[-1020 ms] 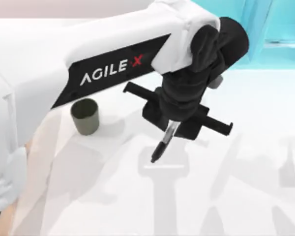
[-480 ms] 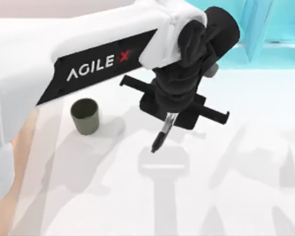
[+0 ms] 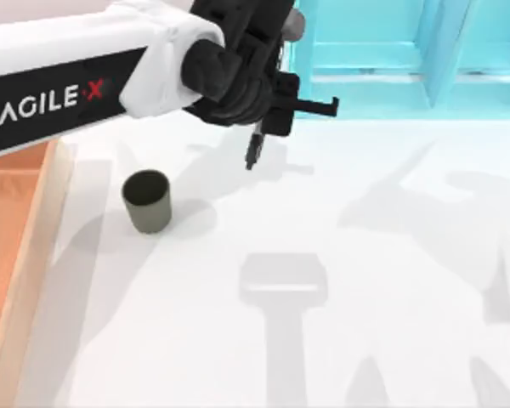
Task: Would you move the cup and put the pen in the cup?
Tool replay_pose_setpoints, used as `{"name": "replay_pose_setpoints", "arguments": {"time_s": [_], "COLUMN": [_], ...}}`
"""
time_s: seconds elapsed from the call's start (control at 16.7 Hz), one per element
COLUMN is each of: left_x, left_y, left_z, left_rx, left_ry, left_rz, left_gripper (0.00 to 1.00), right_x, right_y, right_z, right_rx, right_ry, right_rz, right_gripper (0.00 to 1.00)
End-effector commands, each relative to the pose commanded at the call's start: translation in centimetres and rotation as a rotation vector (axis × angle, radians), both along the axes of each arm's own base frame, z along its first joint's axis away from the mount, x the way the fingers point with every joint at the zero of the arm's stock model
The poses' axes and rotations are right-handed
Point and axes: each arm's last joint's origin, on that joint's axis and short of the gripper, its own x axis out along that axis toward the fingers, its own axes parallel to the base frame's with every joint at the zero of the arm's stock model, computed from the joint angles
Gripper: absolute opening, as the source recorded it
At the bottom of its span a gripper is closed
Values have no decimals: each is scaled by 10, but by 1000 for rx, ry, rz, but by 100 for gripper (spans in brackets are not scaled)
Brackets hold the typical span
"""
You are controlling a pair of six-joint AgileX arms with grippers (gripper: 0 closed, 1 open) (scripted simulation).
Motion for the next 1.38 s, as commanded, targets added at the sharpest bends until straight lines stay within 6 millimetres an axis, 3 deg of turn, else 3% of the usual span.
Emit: {"name": "replay_pose_setpoints", "arguments": {"time_s": [0.18, 0.36, 0.72, 1.08, 1.38], "left_x": [9, 1, -57, -120, -136], "left_y": [35, 71, 132, 164, 170], "left_z": [-11, -25, -44, -41, -38], "left_rx": [-95, -156, -222, -291, -316], "left_ry": [-184, -356, -637, -886, -961], "left_rz": [37, 57, 48, 7, -8], "left_gripper": [0, 0, 0, 0, 0], "right_x": [0, 0, 0, 0, 0], "right_y": [0, 0, 0, 0, 0], "right_z": [0, 0, 0, 0, 0], "right_rx": [0, 0, 0, 0, 0], "right_ry": [0, 0, 0, 0, 0], "right_rz": [0, 0, 0, 0, 0], "right_gripper": [100, 100, 100, 100, 100]}}
